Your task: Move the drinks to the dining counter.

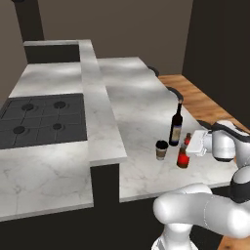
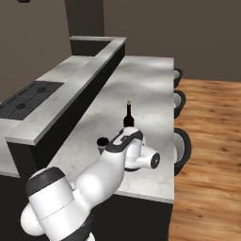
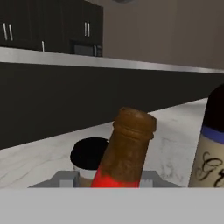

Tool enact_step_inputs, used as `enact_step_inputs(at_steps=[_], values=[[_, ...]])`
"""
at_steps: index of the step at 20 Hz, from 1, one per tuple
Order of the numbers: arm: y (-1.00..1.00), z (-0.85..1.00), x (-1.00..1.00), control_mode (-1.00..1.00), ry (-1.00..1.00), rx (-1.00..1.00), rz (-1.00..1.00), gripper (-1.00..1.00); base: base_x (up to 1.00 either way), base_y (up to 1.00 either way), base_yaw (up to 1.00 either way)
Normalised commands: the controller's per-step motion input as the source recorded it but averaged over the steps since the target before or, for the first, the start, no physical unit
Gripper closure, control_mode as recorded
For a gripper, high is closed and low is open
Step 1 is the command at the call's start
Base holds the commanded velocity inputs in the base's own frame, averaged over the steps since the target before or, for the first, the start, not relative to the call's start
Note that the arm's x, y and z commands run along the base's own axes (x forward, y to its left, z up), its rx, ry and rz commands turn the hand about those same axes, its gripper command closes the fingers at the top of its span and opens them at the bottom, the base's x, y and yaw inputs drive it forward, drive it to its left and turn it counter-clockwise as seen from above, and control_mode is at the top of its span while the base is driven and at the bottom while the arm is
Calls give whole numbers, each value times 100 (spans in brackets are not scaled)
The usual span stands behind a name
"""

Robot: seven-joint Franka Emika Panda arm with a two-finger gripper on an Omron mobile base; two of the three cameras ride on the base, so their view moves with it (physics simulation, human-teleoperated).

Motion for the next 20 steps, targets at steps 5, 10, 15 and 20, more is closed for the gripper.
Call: enact_step_inputs(at_steps=[5,10,15,20], values=[[17,-2,-41,-100,-6,0,0,-100,0,0,0],[32,0,-24,-100,-1,-1,0,-100,0,0,0],[14,19,0,-100,7,0,0,-100,0,0,0],[-2,59,-9,-100,6,0,0,-100,0,0,0]])
